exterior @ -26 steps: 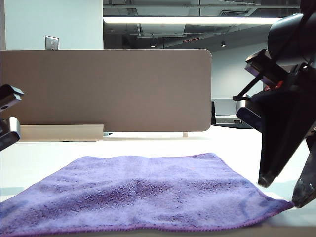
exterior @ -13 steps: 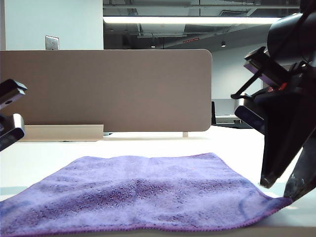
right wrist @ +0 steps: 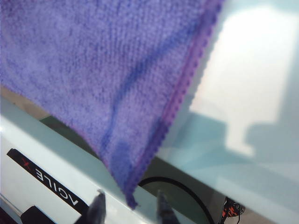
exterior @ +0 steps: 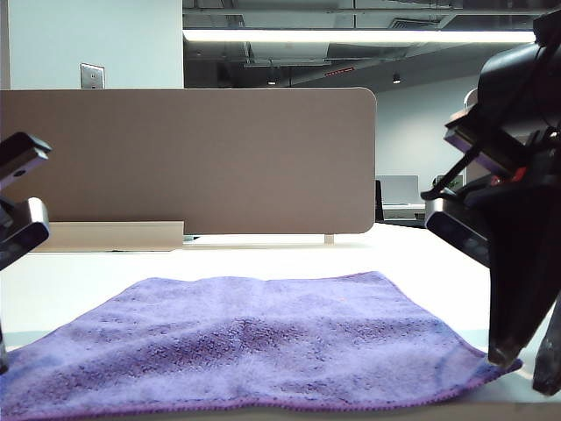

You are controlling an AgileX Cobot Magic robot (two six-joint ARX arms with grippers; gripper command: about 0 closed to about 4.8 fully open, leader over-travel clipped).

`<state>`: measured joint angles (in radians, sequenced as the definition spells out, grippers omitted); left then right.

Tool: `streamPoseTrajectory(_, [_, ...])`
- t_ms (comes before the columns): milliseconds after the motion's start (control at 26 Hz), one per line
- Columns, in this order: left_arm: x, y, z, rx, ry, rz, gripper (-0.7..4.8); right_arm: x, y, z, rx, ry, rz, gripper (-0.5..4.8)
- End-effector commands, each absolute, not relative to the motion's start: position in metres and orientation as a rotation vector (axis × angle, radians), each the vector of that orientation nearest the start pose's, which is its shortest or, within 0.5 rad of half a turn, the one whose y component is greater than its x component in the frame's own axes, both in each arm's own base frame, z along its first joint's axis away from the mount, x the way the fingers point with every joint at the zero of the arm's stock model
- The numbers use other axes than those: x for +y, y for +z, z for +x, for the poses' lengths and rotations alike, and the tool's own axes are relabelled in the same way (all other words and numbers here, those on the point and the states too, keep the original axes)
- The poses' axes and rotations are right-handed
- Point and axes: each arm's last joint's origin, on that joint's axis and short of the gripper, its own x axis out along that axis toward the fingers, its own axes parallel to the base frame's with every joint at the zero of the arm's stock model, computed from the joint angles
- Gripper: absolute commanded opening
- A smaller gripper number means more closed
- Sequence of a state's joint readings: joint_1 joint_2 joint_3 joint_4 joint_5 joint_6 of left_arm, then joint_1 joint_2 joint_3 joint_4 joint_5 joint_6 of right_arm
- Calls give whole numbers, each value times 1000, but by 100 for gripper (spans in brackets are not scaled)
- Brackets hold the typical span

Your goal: Fold the bottom of the cloth upward, then fold it vertically to form a square shape.

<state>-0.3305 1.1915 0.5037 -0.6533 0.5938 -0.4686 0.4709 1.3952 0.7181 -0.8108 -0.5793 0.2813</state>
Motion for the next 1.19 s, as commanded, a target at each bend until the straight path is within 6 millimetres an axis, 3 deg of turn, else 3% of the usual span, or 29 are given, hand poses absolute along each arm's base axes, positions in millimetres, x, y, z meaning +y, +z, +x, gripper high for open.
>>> streamPoseTrajectory(38, [-71, 151, 156, 1532, -471, -542, 79, 111, 165, 181, 1655, 649, 305, 144])
streamPoseTrajectory(346, [-68, 149, 149, 1591, -450, -483, 79, 111, 164, 181, 1655, 657, 311, 144])
streamPoseTrajectory(961, [-69, 149, 154, 1537, -434, -481, 79, 112, 164, 182, 1642, 678, 319, 143])
streamPoseTrajectory(1076, [-69, 149, 155, 1532, -436, -481, 77, 112, 165, 183, 1636, 680, 319, 85])
streamPoseTrajectory(1191, [-69, 149, 155, 1529, -437, -481, 44, 113, 165, 184, 1626, 685, 319, 81])
